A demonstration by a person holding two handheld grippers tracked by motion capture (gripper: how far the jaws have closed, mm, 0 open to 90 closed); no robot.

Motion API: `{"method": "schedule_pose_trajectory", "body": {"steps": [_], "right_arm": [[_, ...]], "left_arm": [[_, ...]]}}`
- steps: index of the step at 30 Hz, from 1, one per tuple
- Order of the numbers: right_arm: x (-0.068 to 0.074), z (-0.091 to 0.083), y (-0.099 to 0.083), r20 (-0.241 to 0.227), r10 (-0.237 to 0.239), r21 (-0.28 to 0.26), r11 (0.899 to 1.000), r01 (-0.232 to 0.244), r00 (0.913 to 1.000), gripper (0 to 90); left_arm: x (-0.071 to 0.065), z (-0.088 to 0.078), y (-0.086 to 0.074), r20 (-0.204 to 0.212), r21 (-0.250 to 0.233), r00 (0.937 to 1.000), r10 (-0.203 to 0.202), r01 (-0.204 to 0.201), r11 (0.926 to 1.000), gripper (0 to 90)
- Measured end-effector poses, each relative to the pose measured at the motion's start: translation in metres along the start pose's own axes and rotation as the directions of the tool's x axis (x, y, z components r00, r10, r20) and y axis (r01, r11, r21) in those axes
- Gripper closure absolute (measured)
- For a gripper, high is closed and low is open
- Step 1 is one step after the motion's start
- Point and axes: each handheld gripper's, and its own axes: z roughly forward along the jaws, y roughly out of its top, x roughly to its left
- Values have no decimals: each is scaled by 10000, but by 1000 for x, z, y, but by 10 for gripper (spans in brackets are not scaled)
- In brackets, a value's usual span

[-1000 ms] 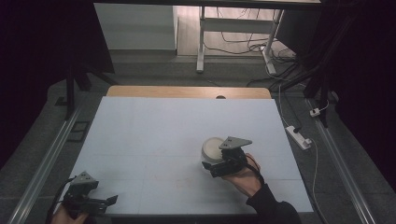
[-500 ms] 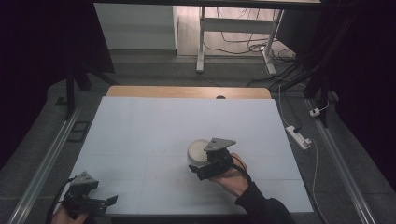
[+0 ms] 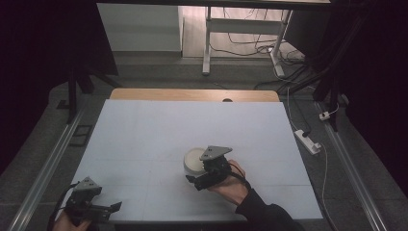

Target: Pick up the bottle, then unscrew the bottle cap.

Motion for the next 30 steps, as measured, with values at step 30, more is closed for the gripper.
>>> {"method": "schedule_pose_trajectory", "body": {"steps": [30], "right_arm": [[2,-2,0,-197,-16,-159,9999,13,9998,67]], "left_arm": [[-6,-3,6,572,-568,9973,465,-433,9974,0]]}}
